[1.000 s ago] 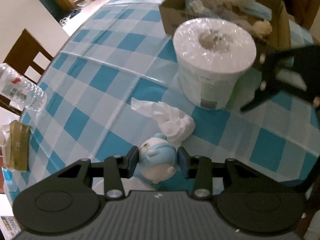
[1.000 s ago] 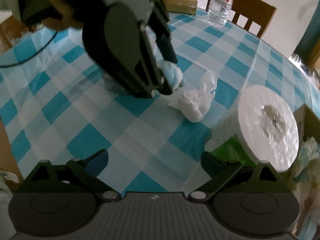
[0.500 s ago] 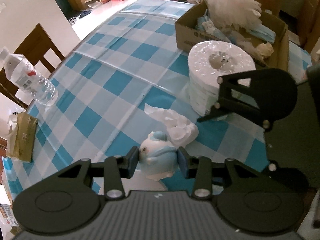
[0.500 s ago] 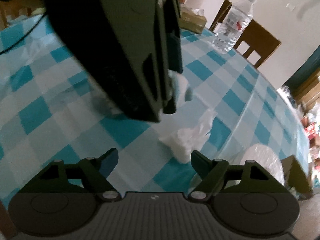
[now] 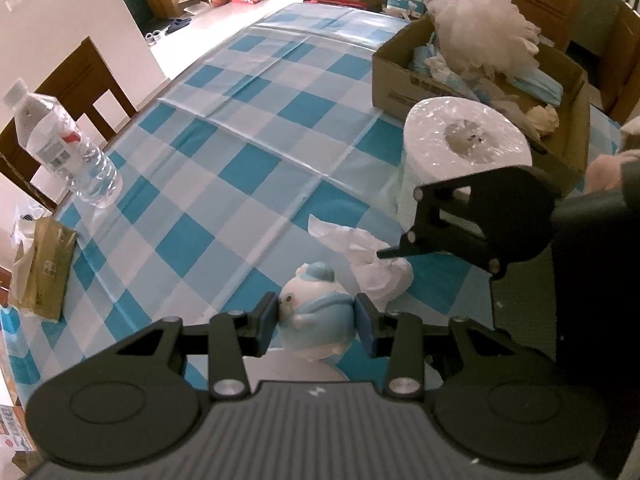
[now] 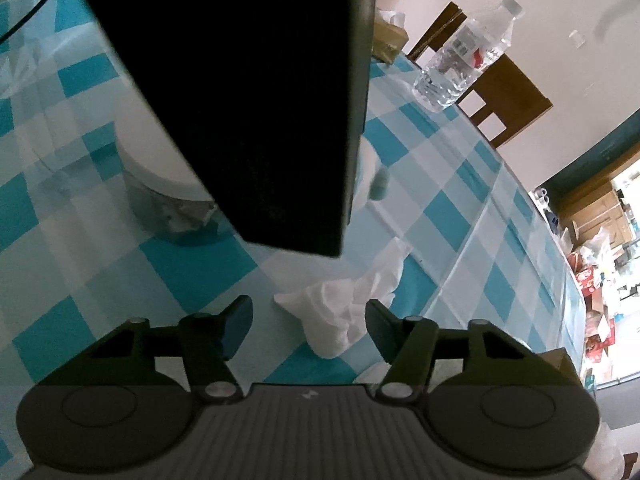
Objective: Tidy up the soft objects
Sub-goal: 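Grasp the white tissue with the right tool while the left tool holds the plush toy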
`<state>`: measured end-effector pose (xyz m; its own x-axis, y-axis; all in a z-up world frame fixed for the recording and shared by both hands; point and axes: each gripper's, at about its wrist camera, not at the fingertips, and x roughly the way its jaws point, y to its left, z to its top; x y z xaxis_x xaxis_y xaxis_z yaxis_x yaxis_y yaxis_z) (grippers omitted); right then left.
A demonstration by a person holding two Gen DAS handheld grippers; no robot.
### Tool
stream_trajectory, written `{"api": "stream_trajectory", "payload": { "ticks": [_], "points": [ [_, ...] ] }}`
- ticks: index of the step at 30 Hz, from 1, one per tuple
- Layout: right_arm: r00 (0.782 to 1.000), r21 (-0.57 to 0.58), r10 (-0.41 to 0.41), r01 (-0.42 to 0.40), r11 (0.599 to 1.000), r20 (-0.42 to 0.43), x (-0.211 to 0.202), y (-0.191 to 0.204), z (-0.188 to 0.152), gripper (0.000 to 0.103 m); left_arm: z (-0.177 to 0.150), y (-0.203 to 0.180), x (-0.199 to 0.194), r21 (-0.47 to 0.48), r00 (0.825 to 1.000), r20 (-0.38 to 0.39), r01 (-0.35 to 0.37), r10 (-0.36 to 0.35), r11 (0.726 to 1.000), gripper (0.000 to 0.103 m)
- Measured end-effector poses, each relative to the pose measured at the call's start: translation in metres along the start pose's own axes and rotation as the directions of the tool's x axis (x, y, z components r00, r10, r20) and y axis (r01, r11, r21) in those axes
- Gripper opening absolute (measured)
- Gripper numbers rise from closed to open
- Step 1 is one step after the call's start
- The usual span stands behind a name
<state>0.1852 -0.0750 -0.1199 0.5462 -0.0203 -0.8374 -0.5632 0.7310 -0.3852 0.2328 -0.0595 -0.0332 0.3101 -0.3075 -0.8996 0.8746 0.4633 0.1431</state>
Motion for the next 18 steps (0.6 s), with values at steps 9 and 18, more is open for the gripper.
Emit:
{"api": "stream_trajectory", "payload": {
  "ticks": [9,18],
  "points": [
    [1.0,-0.013,-0.026,0.026,1.0,-0.01,0.01,-0.003,-0.003,0.034,0.001,0.004,0.001,-0.007,1.0,-0.001,0.007,-0.007,1.0,0.04],
    [1.0,0.005,0.001,-0.002,1.0,0.028,-0.001,-0.009,-0.004,0.029,0.001,0.004,0.0,-0.01,1.0,-0.002,-0.001,0.001,1.0,0.04]
  ]
}}
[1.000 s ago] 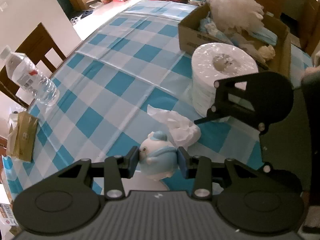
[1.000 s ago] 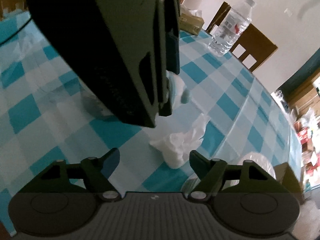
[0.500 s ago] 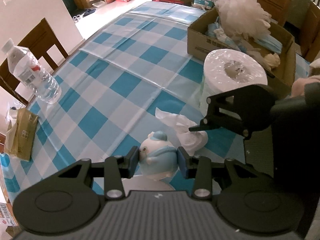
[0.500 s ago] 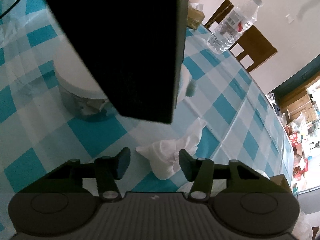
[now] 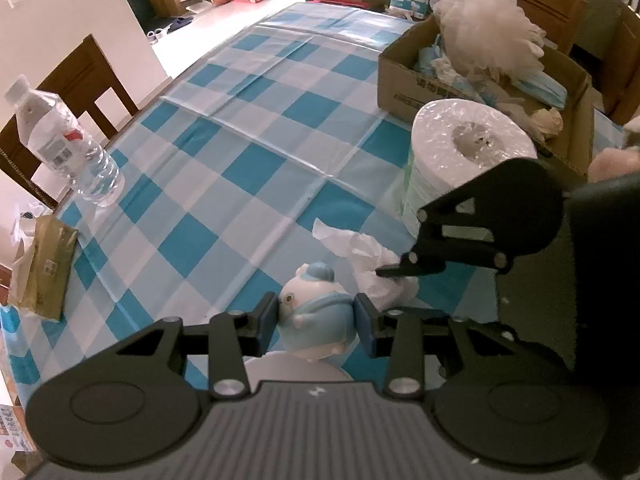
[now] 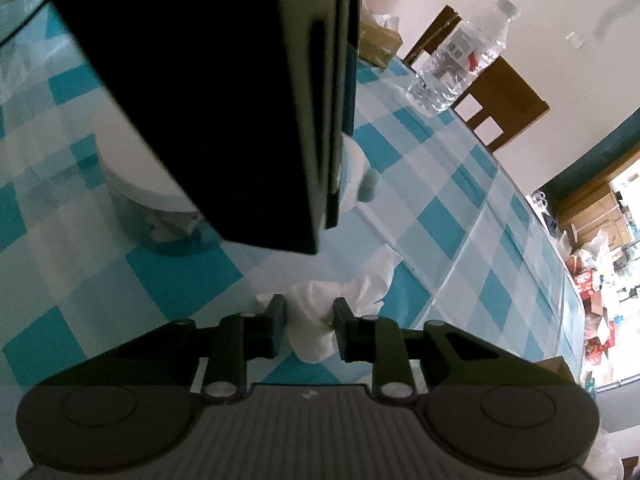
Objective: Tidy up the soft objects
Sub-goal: 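Grasp the white tissue with the right tool while the left tool holds the plush toy, then carry the plush toy and tissue into the box and open both tools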
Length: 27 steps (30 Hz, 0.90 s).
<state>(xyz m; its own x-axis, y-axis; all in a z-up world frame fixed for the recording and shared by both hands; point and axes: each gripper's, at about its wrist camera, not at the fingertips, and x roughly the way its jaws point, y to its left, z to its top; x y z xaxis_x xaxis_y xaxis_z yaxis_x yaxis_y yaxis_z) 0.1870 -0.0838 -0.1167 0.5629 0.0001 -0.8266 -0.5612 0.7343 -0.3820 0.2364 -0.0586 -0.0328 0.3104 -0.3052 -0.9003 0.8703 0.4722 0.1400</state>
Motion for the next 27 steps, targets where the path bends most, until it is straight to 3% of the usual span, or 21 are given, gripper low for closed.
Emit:
{"api": "stream_trajectory", "payload": {
  "ticks": [13,20,27],
  "points": [
    [0.993,0.045,0.111,-0.112,0.993,0.028,-0.043,0.01,-0.008,0.029,-0.003,-0.013,-0.022,0.0,1.0,0.013,-0.007,0.007,1.0,0.04],
    [0.994,0.078,0.106,-0.106,0.991,0.01,-0.071,0.022,-0.02,0.029,-0.01,-0.03,-0.044,0.022,0.999,0.04,-0.006,0.006,1.0,0.04],
    [0.997,0.189,0.077,-0.073,0.979,-0.016,-0.103,0.022,-0.04,0.029,-0.016,-0.054,-0.064,0.08,0.997,0.073,0.016,-0.021,0.997,0.04]
  ]
}}
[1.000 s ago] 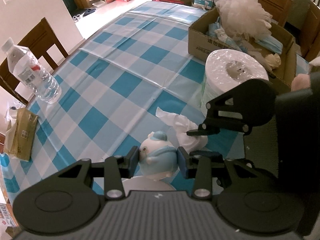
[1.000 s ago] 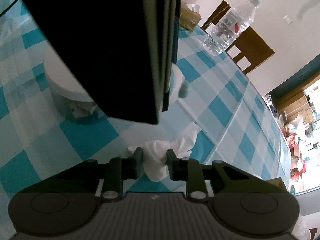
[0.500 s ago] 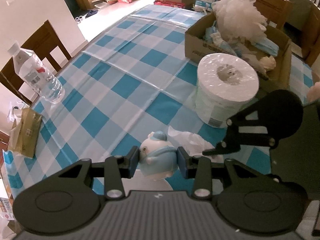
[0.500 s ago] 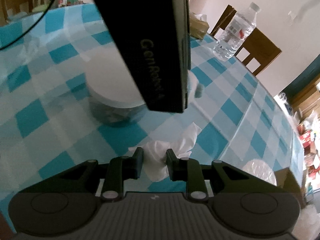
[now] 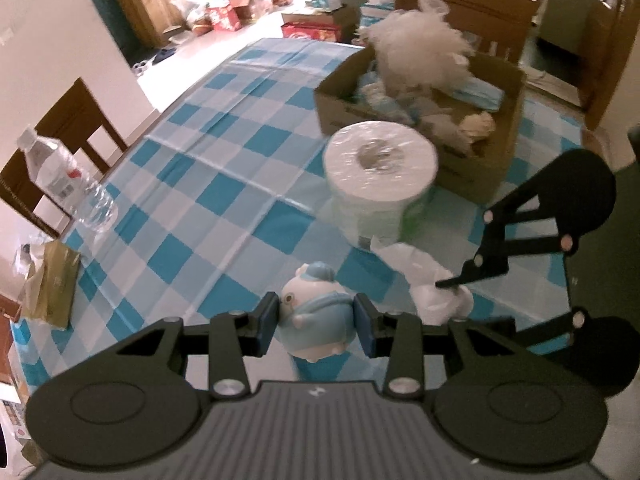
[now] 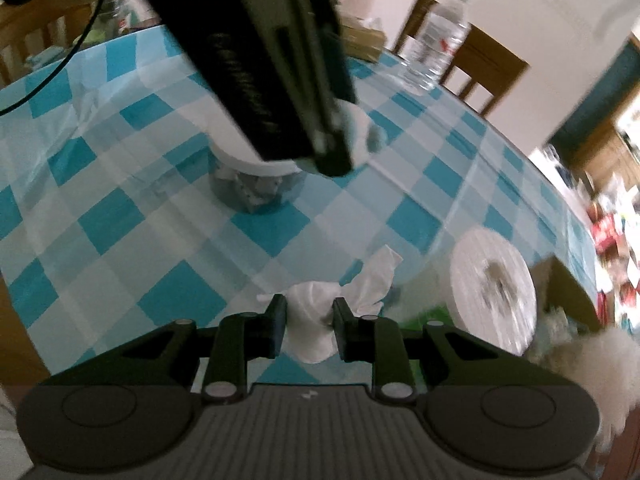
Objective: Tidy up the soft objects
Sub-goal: 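Carry the plush toy and tissue into the box and open both tools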
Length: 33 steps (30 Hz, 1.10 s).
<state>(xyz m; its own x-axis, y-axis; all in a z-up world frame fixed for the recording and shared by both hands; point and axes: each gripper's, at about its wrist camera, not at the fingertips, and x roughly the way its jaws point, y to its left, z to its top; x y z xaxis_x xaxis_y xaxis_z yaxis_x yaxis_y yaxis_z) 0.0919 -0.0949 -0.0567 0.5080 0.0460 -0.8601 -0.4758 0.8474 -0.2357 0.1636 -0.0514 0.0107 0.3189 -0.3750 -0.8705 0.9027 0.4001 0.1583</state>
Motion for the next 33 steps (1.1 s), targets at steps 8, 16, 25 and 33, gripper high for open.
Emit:
{"api": "stream_trajectory", "payload": {
  "ticks": [8,16,25,33],
  "points": [
    [1.0,0.117,0.005,-0.003,0.993,-0.015,-0.036,-0.02,-0.038,0.029,0.008,-0.035,-0.012,0.014,1.0,-0.001,0.011,-0.011,1.0,0.04],
    [1.0,0.243,0.013,-0.011,0.97,-0.006,-0.071,-0.085,-0.086,0.029,0.044,-0.077,-0.016,-0.019,0.999,0.018,0.043,-0.042,0.999,0.04],
    [0.997,0.369,-0.065,0.05,0.928,0.029,-0.088,-0.176,-0.127,0.029,0.102,-0.112,0.002,-0.028,0.995,0.072,0.072,-0.07,0.997,0.04],
    [0.995,0.398,-0.09,0.067,0.915,0.04,-0.084,-0.227,-0.147,0.029,0.145,-0.134,0.045,-0.086,0.984,0.101,0.152,-0.143,0.985,0.04]
  ]
}}
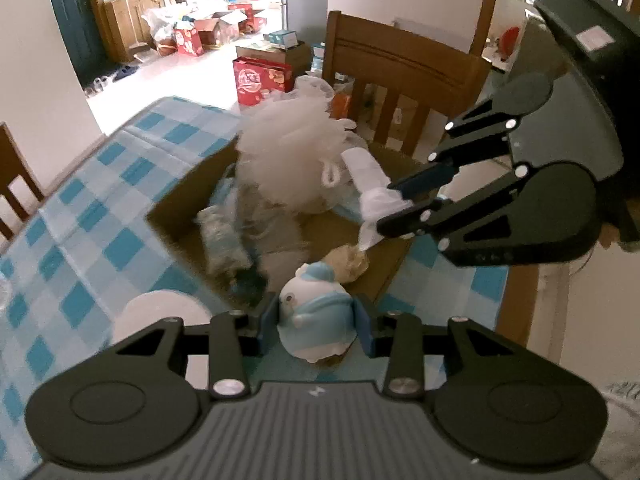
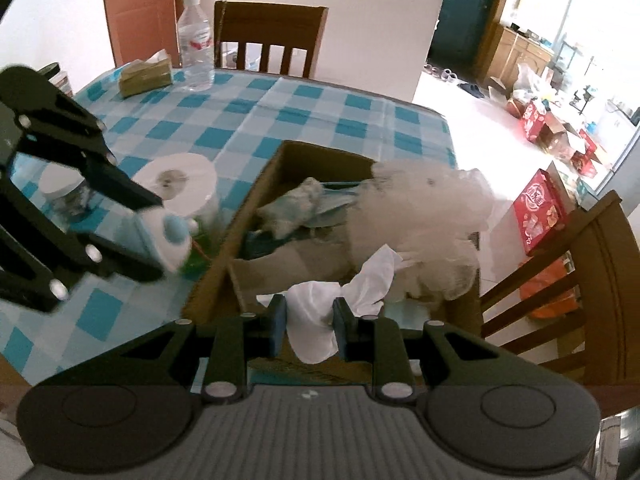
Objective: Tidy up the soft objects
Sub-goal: 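Carry the plush toy and tissue into the box and open both tools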
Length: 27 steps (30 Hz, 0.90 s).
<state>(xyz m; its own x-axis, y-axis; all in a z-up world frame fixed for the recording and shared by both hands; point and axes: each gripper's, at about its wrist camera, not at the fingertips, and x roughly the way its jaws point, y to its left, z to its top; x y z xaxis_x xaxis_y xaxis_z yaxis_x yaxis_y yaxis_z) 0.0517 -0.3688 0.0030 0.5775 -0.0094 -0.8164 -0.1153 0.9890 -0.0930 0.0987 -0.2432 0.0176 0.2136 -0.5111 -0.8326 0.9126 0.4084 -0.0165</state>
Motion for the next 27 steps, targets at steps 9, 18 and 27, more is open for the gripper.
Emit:
{"api": "stream_trajectory", "payload": {
  "ticks": [9,18,27],
  "points": [
    [1.0,0.06,0.021,-0.021,0.998,-0.013,0.017,-0.035,-0.004,0.029,0.006,-0.004,0.029,-0.139,0.99,0.099,-0.082,0.096,0.987,0.086],
    [0.995,0.211,0.104,-0.103,0.972,0.008,0.039,-0.054,0.001,0.03,-0.012,-0.001,0.018,-0.236,0.963,0.111,-0.215,0.246,0.947,0.097],
    [0.995,0.319,0.073,-0.09,0.944,0.065,0.053,-0.058,0.004,0.095,-0.032,0.001,0.008,-0.288,0.942,0.072,-0.295,0.328,0.911,0.099]
  ]
}}
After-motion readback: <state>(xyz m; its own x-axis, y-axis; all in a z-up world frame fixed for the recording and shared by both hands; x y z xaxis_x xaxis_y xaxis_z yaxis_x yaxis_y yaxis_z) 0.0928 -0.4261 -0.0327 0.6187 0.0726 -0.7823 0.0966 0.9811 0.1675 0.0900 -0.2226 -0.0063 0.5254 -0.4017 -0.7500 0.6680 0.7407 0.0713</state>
